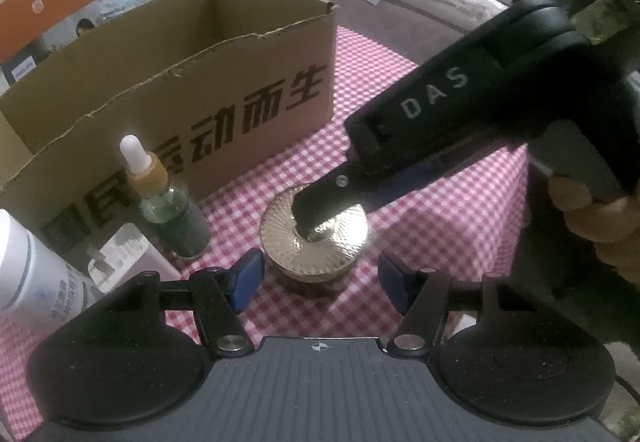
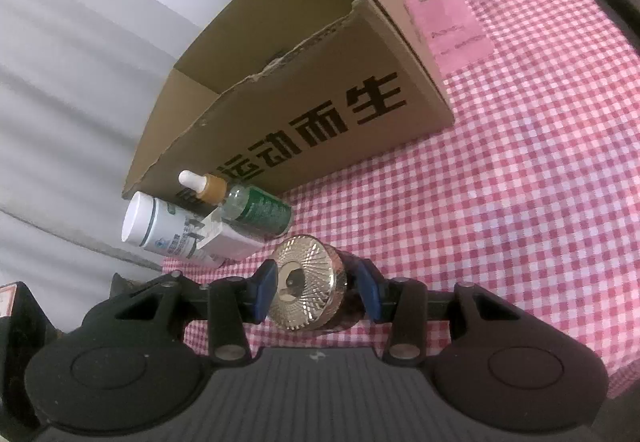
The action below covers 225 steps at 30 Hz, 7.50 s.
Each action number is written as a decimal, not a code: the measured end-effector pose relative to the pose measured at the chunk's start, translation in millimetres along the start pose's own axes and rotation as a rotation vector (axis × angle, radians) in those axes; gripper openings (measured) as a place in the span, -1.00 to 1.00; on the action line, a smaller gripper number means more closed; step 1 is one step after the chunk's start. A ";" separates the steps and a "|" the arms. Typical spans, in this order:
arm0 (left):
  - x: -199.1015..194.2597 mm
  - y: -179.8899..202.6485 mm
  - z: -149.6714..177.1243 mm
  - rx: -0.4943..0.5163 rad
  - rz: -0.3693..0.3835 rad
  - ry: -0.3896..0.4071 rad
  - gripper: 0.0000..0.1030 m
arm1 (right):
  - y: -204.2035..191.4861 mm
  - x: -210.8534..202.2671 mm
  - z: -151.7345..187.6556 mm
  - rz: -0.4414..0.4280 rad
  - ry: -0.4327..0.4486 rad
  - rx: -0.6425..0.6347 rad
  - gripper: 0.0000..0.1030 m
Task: Organize rigid objects
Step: 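Close the right gripper on the gold-lidded jar, then hold the gold-lidded jar in the right gripper and lift it, then carry the gold-lidded jar into the box and open the right gripper, then withdraw the right gripper from the box toward the green dropper bottle, then close the right gripper around the green dropper bottle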
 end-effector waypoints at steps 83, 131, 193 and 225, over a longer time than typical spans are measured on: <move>12.9 2.2 -20.2 -0.006 -0.070 -0.037 0.10 | -6.6 1.4 2.6 -0.039 -0.004 0.001 -0.01; 49.8 -135.0 -137.2 -0.223 -0.086 -0.220 0.10 | -91.8 71.0 -174.6 -0.058 -0.187 -0.142 -0.01; -37.4 -35.7 -30.4 -0.069 -0.263 0.178 0.22 | -99.7 -9.6 -36.3 -0.080 0.123 -0.318 -0.03; -19.7 -28.5 -34.3 -0.120 -0.195 0.205 -0.63 | -96.4 -0.4 -37.2 -0.006 0.086 -0.412 -0.75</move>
Point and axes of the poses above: each gripper's, at about its wrist camera, not at the fingertips, and x roughly the way its jaws point, y to its right, z to its underside, the point moved 4 cm from there along x, roughly the way its jaws point, and after that the axes turned 4 degrees about y, right-handed, at the moved point
